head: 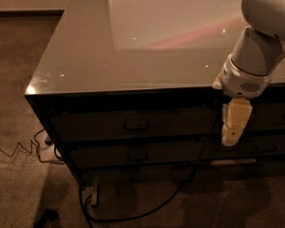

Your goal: Open top drawer

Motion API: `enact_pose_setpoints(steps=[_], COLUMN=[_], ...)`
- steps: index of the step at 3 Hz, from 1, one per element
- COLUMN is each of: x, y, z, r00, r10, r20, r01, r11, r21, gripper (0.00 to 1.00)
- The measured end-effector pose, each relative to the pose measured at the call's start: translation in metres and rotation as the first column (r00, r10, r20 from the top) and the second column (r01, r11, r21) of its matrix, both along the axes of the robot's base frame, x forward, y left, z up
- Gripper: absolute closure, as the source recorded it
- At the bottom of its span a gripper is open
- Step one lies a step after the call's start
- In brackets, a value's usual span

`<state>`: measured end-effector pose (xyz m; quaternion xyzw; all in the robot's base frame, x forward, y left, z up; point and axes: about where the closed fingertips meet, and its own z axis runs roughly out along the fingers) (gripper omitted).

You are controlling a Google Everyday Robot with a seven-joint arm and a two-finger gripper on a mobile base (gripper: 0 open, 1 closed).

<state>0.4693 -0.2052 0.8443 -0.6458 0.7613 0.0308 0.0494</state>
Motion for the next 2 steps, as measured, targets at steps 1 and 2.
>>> enact_pose_setpoints(steps=[1,2], x=[-0.023,-0.051], y=[0.007,0.017], z=[-0.017,-0.044], r00=[0.9945,0.9790], r10=[0.099,0.191], r20=[0.035,0.071], r01=[-0.101,-0.200], r11=[0.993,0.967], r21=[0.068,0.159], gripper=[0.00,0.00])
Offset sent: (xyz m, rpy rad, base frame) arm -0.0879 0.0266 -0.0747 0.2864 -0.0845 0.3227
